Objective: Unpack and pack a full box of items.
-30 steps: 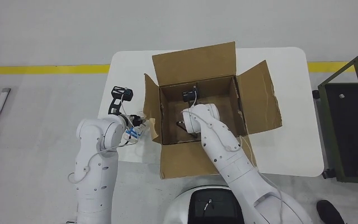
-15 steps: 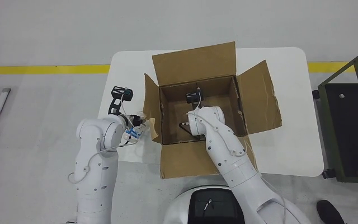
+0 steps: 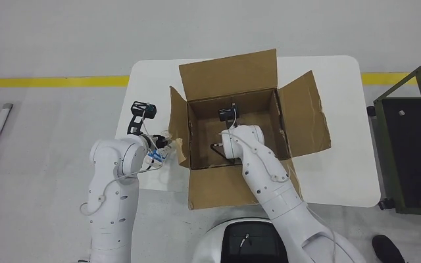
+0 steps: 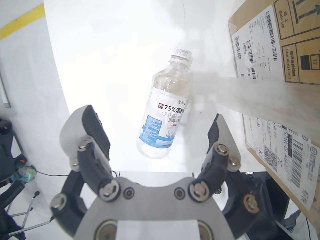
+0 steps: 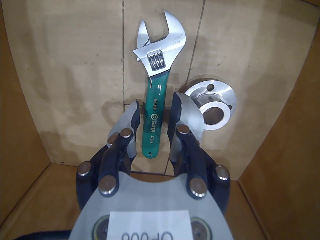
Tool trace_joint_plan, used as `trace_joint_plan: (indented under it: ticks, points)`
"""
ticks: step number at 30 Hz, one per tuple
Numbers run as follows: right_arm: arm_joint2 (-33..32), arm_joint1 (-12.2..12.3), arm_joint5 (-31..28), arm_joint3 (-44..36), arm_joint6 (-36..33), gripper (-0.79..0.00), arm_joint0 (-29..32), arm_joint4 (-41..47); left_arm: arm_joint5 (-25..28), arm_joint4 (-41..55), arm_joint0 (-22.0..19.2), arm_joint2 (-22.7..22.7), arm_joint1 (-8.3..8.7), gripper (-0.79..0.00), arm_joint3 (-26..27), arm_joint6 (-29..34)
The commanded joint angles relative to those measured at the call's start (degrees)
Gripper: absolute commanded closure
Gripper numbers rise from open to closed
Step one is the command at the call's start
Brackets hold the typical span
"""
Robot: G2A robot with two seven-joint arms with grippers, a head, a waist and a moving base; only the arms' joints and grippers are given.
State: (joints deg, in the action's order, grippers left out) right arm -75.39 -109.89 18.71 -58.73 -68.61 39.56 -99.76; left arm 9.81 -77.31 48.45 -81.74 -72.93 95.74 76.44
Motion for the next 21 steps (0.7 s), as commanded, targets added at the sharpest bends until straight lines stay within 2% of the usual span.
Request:
trace_joint_plan:
  ticks: [1, 2, 3, 4, 13, 21]
  points:
    - [-0.07, 0.02, 0.1, 0.13, 0.12, -0.175, -0.08, 0.11, 0.0, 0.0, 0.0, 0.0, 0.0, -0.785, 0.0, 0.0]
    - [-0.09, 0.03, 0.13, 0.2, 0.18, -0.132, -0.11, 0.16, 0.0, 0.0, 0.0, 0.0, 0.0, -0.785, 0.0, 0.0]
    - [-0.1, 0.03, 0.22, 0.22, 0.29, -0.037, -0.13, 0.2, 0.0, 0.0, 0.0, 0.0, 0.0, -0.785, 0.0, 0.0]
    - [-0.1, 0.04, 0.27, 0.24, 0.42, 0.0, -0.12, 0.21, 0.0, 0.0, 0.0, 0.0, 0.0, -0.785, 0.0, 0.0]
    - [0.34, 0.07, 0.29, -1.42, 1.0, 0.0, 0.49, 0.22, 0.0, 0.0, 0.0, 0.0, 0.0, -0.785, 0.0, 0.0]
    - [0.33, 0.29, -0.68, -6.69, 0.7, 0.0, 2.79, 0.43, 0.0, 0.0, 0.0, 0.0, 0.0, -0.785, 0.0, 0.0]
